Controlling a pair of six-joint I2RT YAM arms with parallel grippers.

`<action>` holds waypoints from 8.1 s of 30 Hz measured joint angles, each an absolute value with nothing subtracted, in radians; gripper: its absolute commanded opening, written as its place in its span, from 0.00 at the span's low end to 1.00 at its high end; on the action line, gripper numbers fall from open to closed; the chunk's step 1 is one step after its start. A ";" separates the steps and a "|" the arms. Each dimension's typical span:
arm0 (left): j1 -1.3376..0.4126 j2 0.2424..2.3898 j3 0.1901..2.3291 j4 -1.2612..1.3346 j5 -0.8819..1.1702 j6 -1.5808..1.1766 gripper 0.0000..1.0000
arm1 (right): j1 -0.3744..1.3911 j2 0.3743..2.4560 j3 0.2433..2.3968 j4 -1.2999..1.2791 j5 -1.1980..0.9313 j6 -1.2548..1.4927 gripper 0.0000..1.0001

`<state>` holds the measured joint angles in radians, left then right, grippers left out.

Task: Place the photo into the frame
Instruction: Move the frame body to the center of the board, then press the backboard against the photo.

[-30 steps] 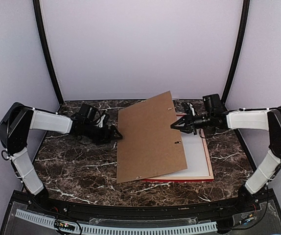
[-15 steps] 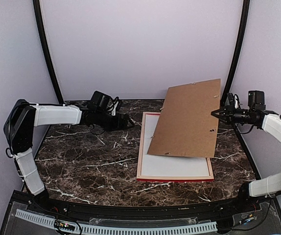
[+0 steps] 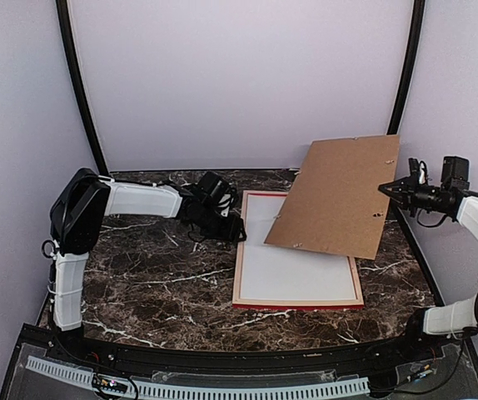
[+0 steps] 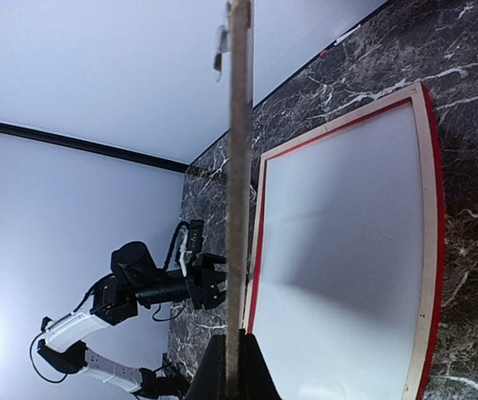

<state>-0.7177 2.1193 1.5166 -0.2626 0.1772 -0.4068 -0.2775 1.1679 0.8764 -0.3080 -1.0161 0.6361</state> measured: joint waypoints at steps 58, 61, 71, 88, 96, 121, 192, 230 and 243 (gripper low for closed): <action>-0.610 1.662 0.811 -0.055 0.117 -0.722 0.37 | 0.241 1.411 0.817 0.069 -0.971 0.827 0.00; -0.611 1.629 0.799 -0.071 0.169 -0.725 0.43 | 0.279 1.456 0.821 0.114 -0.972 0.852 0.00; -0.554 1.455 0.816 -0.193 0.162 -0.689 0.57 | 0.392 1.553 0.821 0.278 -1.000 0.955 0.00; -0.495 1.448 1.043 -0.347 -0.129 -0.516 0.75 | 0.423 1.692 0.705 0.590 -0.978 1.151 0.00; -0.494 1.518 1.065 -0.346 -0.132 -0.480 0.75 | 0.424 1.693 0.690 0.572 -0.957 1.125 0.00; -0.493 1.627 1.082 -0.233 0.012 -0.427 0.77 | 0.425 1.743 0.699 0.551 -0.963 1.035 0.00; -0.493 1.763 1.114 -0.199 0.106 -0.406 0.77 | 0.513 1.831 0.869 0.217 -0.725 0.781 0.36; -0.517 1.836 1.127 -0.184 0.226 -0.399 0.76 | 0.516 1.831 0.890 0.170 -0.716 0.742 0.36; -0.527 1.805 1.102 -0.230 0.250 -0.458 0.76 | 0.518 1.831 0.890 0.173 -0.714 0.743 0.36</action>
<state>-0.5266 1.8053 1.1023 -0.2302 0.2501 -0.4580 0.5182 1.8309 0.8902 0.1726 -0.7143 0.7425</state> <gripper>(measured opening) 0.759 0.365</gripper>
